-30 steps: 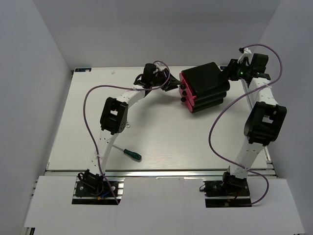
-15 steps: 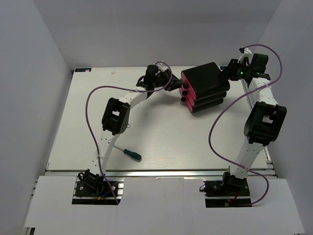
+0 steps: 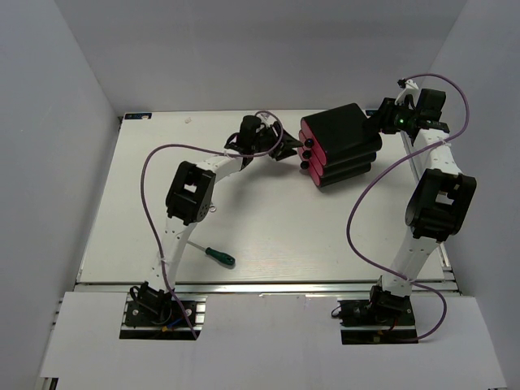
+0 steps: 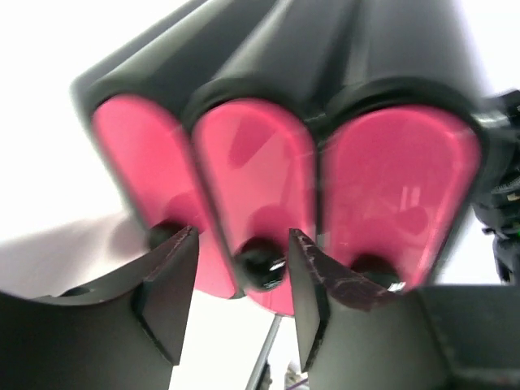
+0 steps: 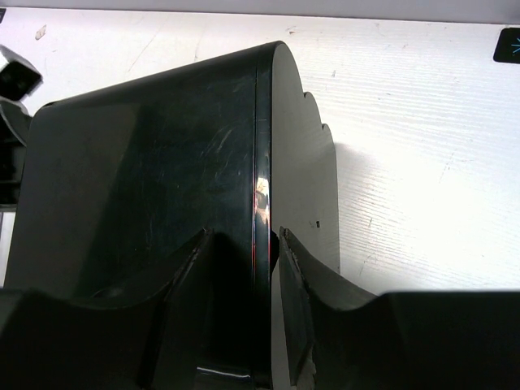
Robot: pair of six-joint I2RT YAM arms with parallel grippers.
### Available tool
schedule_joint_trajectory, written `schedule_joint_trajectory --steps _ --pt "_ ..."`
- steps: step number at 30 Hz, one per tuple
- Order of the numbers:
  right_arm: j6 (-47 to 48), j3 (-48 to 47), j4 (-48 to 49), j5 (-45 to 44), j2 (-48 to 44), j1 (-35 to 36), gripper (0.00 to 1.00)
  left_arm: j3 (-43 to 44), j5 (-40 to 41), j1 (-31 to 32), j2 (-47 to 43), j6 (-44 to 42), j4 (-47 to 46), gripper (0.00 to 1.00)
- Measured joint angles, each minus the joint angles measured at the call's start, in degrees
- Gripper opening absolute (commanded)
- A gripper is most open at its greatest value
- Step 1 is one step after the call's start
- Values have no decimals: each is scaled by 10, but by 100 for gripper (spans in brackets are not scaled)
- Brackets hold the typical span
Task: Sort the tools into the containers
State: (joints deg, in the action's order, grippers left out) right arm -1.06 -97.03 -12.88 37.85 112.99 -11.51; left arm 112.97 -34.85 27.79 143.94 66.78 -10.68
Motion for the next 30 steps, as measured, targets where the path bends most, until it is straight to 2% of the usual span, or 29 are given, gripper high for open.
schedule_joint_trajectory --steps 5,8,14,30 --pt "0 0 0 0 0 0 43 -76 14 -7 -31 -5 8 60" --pt "0 0 0 0 0 0 43 -92 14 -11 -41 -8 7 63" --pt "0 0 0 0 0 0 43 -92 2 -14 -43 -7 -15 67" --pt "0 0 -2 0 0 0 43 -33 -21 11 -28 1 -13 63"
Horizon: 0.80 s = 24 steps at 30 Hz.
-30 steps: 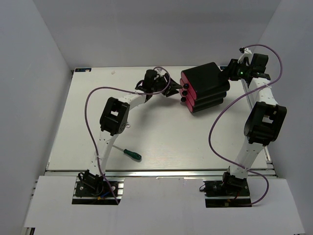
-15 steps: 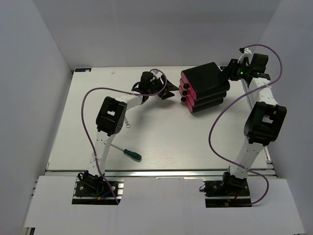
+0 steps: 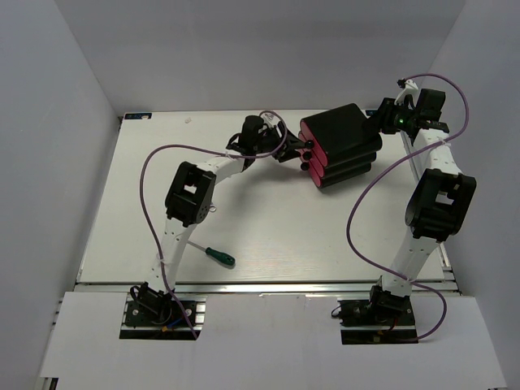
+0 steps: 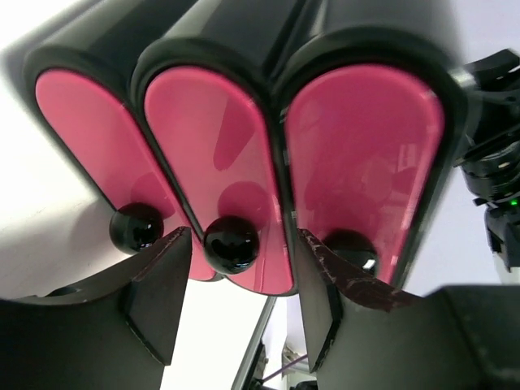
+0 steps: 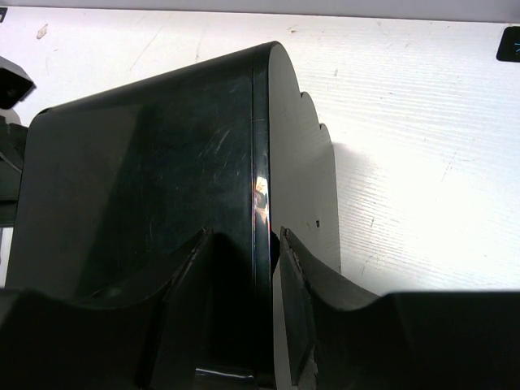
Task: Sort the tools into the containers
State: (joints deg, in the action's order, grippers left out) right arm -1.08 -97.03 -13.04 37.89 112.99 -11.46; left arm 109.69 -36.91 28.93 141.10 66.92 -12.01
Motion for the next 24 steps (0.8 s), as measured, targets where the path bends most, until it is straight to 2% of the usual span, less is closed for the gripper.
schedule_joint_trajectory --steps 14,18,21,22,24 --pt "0 0 0 0 0 0 43 11 -10 19 16 5 13 56" --pt "0 0 0 0 0 0 43 18 -10 19 21 5 18 49" --pt "0 0 0 0 0 0 43 18 -7 19 21 6 23 40" --pt "0 0 0 0 0 0 43 18 -7 19 21 6 24 34" --pt "0 0 0 0 0 0 43 18 -7 19 21 6 24 29"
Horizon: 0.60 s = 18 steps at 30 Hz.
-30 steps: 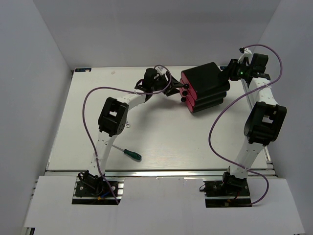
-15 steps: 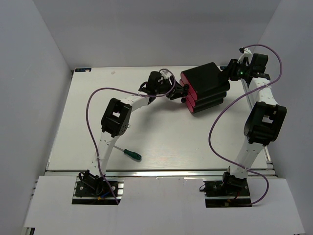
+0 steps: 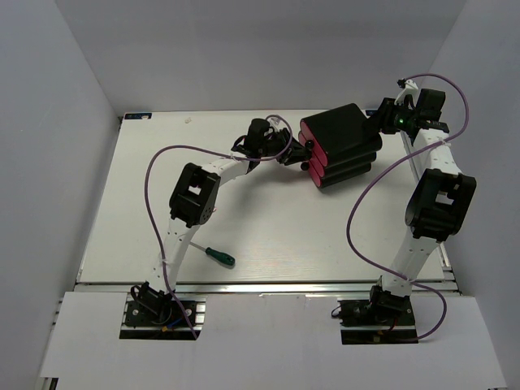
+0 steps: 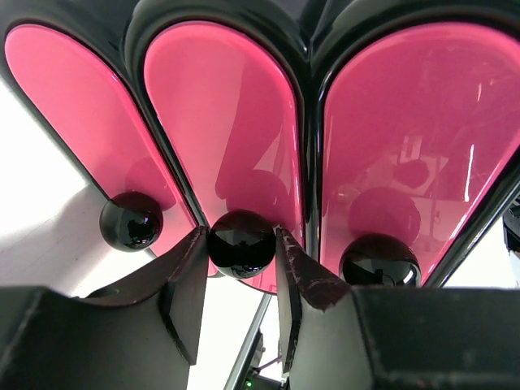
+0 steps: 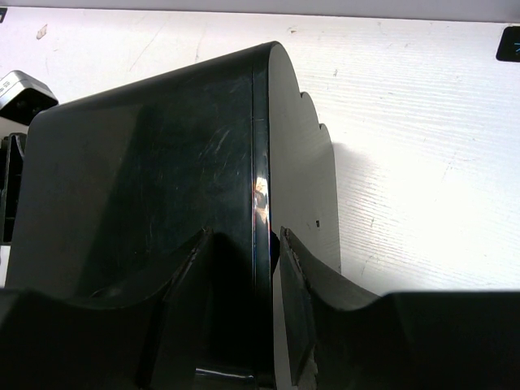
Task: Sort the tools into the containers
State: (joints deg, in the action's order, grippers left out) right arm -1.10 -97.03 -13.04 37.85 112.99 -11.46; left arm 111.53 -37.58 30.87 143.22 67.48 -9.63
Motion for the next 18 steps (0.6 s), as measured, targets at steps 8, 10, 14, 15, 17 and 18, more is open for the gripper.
schedule_joint_trajectory --steps 8,10,14,15,17,18 --pt "0 0 0 -2 0 0 43 -31 3 -5 -11 -1 -26 24" --pt "0 0 0 -4 0 0 43 -60 3 -9 -28 -4 -32 24" --pt "-1 0 -1 -7 0 1 43 -142 0 -27 -81 -20 -41 24" --pt "-1 0 -1 -7 0 1 43 -162 0 -31 -95 -24 -41 24" --pt "-1 0 0 -9 0 2 43 -196 -2 -43 -121 -37 -38 24" --pt "-1 0 0 -10 0 2 43 -209 -4 -49 -130 -41 -37 25"
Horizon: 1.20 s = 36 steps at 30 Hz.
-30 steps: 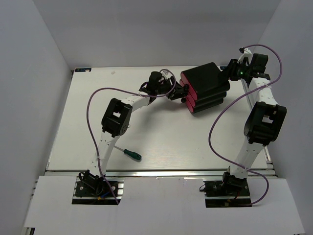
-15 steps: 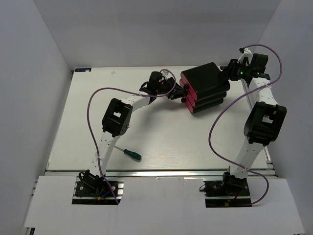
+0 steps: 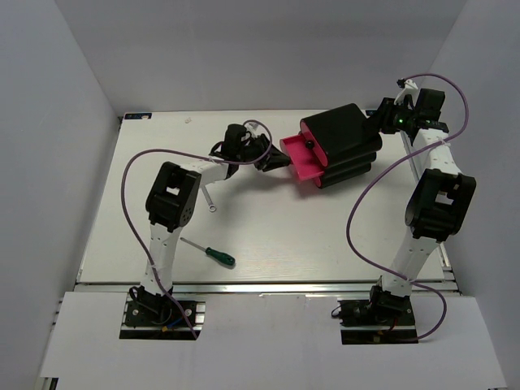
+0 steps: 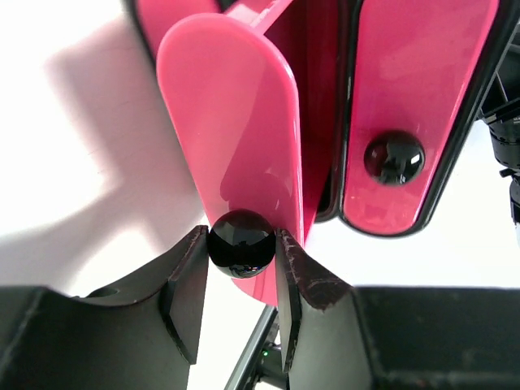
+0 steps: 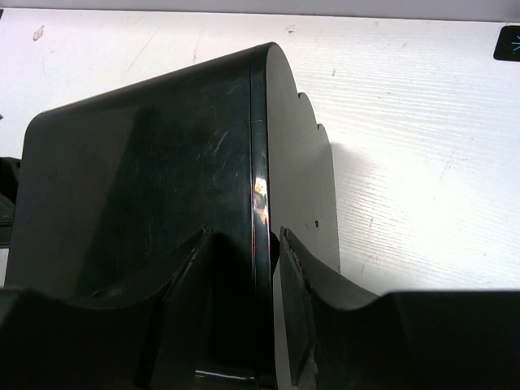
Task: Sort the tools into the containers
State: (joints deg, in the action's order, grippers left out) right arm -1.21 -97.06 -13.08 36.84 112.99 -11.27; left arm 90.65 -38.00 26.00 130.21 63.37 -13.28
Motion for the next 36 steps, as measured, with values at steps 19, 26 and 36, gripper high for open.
schedule_joint_trajectory --steps 19,26,36 --pt "61 -41 -67 -11 10 3 82 -39 25 -27 -38 -82 89 96" --pt "96 -83 -99 -38 15 -3 88 -47 67 -77 -113 -118 151 98" --pt "264 -85 -138 25 -62 -31 44 -37 231 -129 -281 -224 296 98"
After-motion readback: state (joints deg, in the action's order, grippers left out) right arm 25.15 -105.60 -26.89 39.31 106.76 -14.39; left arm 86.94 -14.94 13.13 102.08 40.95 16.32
